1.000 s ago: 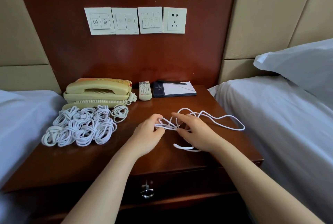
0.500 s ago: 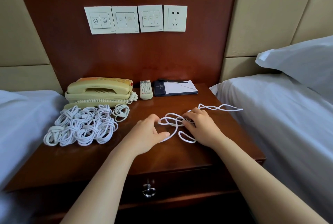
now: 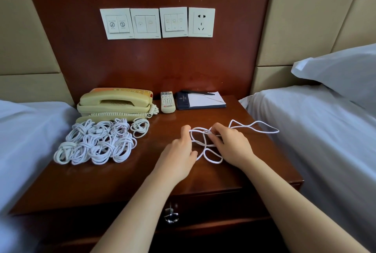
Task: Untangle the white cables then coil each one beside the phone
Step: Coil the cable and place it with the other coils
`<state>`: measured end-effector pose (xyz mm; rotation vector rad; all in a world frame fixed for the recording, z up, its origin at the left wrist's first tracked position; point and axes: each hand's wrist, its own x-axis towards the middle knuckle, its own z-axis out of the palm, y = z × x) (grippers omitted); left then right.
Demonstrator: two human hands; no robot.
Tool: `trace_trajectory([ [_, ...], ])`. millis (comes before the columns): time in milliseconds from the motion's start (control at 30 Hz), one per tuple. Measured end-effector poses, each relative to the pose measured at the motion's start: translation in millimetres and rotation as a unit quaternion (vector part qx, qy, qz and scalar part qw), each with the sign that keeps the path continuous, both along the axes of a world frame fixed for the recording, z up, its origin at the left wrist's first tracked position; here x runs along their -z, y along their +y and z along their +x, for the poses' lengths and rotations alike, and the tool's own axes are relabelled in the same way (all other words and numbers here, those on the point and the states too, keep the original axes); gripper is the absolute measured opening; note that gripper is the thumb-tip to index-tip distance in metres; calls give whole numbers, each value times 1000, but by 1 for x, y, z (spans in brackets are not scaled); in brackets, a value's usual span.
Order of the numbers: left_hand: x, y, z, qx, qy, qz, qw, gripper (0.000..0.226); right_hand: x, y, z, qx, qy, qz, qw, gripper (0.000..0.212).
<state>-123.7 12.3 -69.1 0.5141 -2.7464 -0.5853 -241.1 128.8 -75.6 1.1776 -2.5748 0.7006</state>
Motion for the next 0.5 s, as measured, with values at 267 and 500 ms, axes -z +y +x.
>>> trace_trajectory([
  [267,-1,17,0,-121,35,-41,991,54,0,-5,2,1,-52,-49,997,12],
  [500,-2,13,-6,-67,-22,-57,996,25,0,-8,7,-45,-147,-131,979,11],
])
